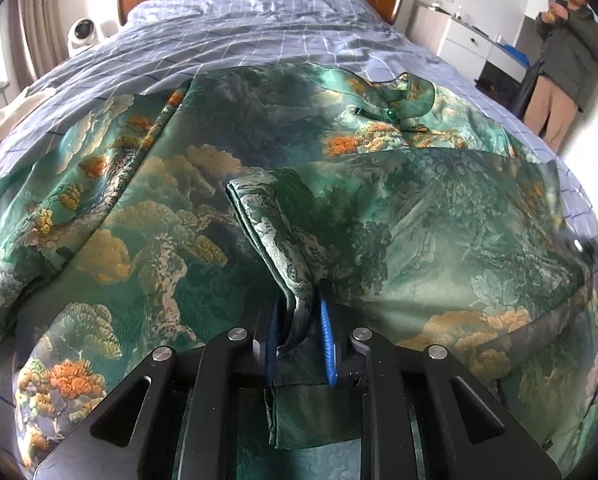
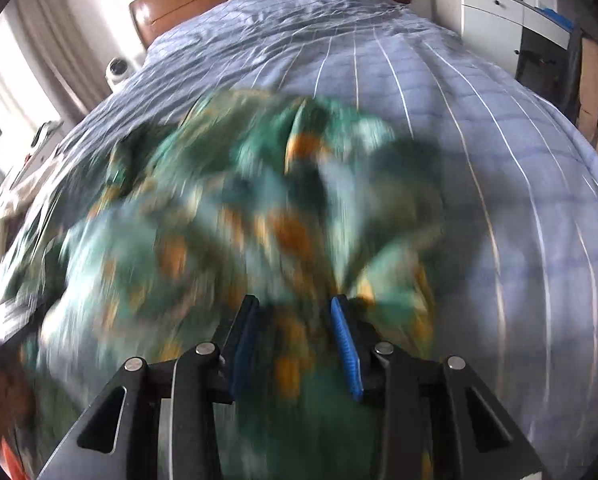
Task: Fold large clothes
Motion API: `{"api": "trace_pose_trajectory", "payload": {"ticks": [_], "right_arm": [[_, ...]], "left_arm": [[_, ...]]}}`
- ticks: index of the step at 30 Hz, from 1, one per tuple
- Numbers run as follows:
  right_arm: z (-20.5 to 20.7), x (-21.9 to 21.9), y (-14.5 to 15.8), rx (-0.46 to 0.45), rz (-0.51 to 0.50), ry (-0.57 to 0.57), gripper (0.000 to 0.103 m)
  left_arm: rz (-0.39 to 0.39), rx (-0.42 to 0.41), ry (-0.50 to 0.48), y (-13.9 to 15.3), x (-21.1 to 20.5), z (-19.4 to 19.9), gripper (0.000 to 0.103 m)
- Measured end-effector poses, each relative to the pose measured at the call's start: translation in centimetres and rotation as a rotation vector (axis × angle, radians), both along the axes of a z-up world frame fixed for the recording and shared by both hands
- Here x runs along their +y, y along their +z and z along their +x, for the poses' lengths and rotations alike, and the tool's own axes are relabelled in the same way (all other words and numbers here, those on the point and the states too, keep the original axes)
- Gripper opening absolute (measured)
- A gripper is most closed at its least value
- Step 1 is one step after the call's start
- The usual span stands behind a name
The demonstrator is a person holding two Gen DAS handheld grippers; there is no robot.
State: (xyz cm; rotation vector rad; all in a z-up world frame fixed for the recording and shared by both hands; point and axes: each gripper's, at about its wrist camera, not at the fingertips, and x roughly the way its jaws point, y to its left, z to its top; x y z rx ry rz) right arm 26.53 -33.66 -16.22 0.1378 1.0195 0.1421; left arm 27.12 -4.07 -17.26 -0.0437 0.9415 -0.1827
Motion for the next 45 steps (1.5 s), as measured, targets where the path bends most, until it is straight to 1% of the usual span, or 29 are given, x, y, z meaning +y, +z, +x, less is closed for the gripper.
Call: {"api": "trace_pose_trajectory", "payload": {"ticks": [3, 5, 8, 10, 13, 15, 17, 18, 19, 20, 21, 22, 23, 24, 25, 27, 28, 29, 31, 33, 34, 35, 36, 37, 39, 40, 42, 44, 45], "right_arm": [[-2.8, -0.6, 0.4, 0.013, -0.003, 0.025, 0.037], [-3.5, -0.7, 0.1, 0.033, -0.006, 0.032, 0.037], [-2.3, -0.9, -1.5, 0.068, 0.035, -0.012, 0.037], [-1.5, -0.7, -2.1, 0.067, 0.048, -0.046, 0.037], [-1.2, 0.2, -1.9, 0.063, -0.011, -0.057, 0.037], [-1.7, 0.3, -1.8, 0.055, -0.013, -0.058, 0.037], [-2.2, 0.3, -1.5, 0.042, -0.008, -0.066, 0.037], [-2.8, 0.2, -1.3, 0.024, -0.007, -0.078, 0.038], [-3.5, 0.4, -0.9, 0.005, -0.017, -0.089, 0.038], [-4.1, 0.7, -0.5, -0.012, -0.04, -0.1, 0.039], [-5.1, 1.3, 0.2, -0.028, -0.079, -0.11, 0.039], [-6.3, 1.9, 0.9, -0.045, -0.123, -0.116, 0.039], [-7.5, 2.5, 1.6, -0.065, -0.157, -0.117, 0.04], [-8.5, 2.8, 2.1, -0.075, -0.174, -0.112, 0.048], [-10.4, 3.6, 2.7, -0.075, -0.165, -0.088, 0.052], [-12.9, 4.3, 3.3, -0.084, -0.108, -0.054, 0.052], [-14.9, 5.0, 3.8, -0.1, -0.08, -0.034, 0.052], [-16.4, 5.3, 4.1, -0.115, -0.075, -0.022, 0.052], [-19.0, 6.5, 4.5, -0.148, -0.08, -0.009, 0.053], [-20.7, 7.5, 4.6, -0.163, -0.084, -0.01, 0.053], [-21.4, 7.8, 4.6, -0.164, -0.078, -0.01, 0.053], [-21.6, 8.4, 4.5, -0.158, -0.068, -0.009, 0.053], [-21.6, 8.8, 4.5, -0.151, -0.06, -0.008, 0.053], [-21.8, 9.2, 4.4, -0.145, -0.049, -0.009, 0.053], [-22.1, 10.0, 4.5, -0.14, -0.047, -0.008, 0.053], [-22.1, 10.5, 4.5, -0.138, -0.051, -0.005, 0.053], [-22.7, 11.3, 4.4, -0.143, -0.041, 0.005, 0.053], [-23.0, 12.2, 4.3, -0.137, -0.032, 0.018, 0.053], [-23.3, 12.6, 4.2, -0.134, -0.03, 0.024, 0.053]], "left_arm": [[0.012, -0.012, 0.0, 0.0, -0.2, -0.2, 0.018], [0.022, -0.017, 0.001, -0.1, -0.3, -0.4, 0.018], [0.038, -0.02, 0.002, -0.4, -0.5, -0.3, 0.018], [0.053, -0.021, 0.004, -0.4, -0.8, -0.3, 0.018], [0.083, -0.03, 0.005, -0.2, -1.2, -0.6, 0.019], [0.097, -0.032, 0.008, 0.0, -1.4, -0.7, 0.021], [0.116, -0.034, 0.015, 0.3, -1.3, -1.1, 0.028], [0.135, -0.04, 0.021, 0.7, -1.3, -1.6, 0.038], [0.158, -0.047, 0.028, 1.1, -1.0, -2.4, 0.053], [0.17, -0.054, 0.034, 1.3, -0.8, -3.1, 0.061], [0.175, -0.063, 0.037, 1.8, -0.1, -4.4, 0.075], [0.164, -0.066, 0.032, 2.1, 0.6, -5.5, 0.083], [0.14, -0.06, 0.017, 2.5, 1.6, -6.9, 0.086], [0.118, -0.039, 0.0, 2.7, 2.7, -8.4, 0.088], [0.109, -0.02, -0.008, 2.9, 4.0, -9.8, 0.088], [0.105, -0.011, -0.006, 3.4, 6.3, -11.8, 0.088], [0.099, -0.019, 0.008, 3.9, 8.1, -13.0, 0.088], [0.087, -0.028, 0.029, 4.5, 9.8, -13.7, 0.089], [0.053, -0.038, 0.093, 5.3, 13.1, -14.3, 0.094], [-0.005, -0.049, 0.21, 6.0, 18.1, -14.2, 0.095], [-0.04, -0.047, 0.299, 6.1, 21.2, -13.8, 0.095], [-0.065, -0.046, 0.352, 6.0, 23.0, -13.6, 0.095], [-0.121, -0.05, 0.455, 5.6, 26.5, -13.2, 0.095], [-0.153, -0.052, 0.526, 5.2, 28.6, -13.1, 0.095], [-0.236, -0.043, 0.722, 3.7, 34.1, -12.7, 0.095], [-0.285, -0.024, 0.8, 2.6, 36.5, -12.4, 0.095], [-0.362, 0.016, 0.891, 0.9, 39.1, -11.8, 0.095], [-0.431, 0.008, 0.95, 0.0, 40.7, -11.5, 0.094], [-0.439, -0.008, 0.976, 0.1, 40.9, -11.4, 0.088]]}}
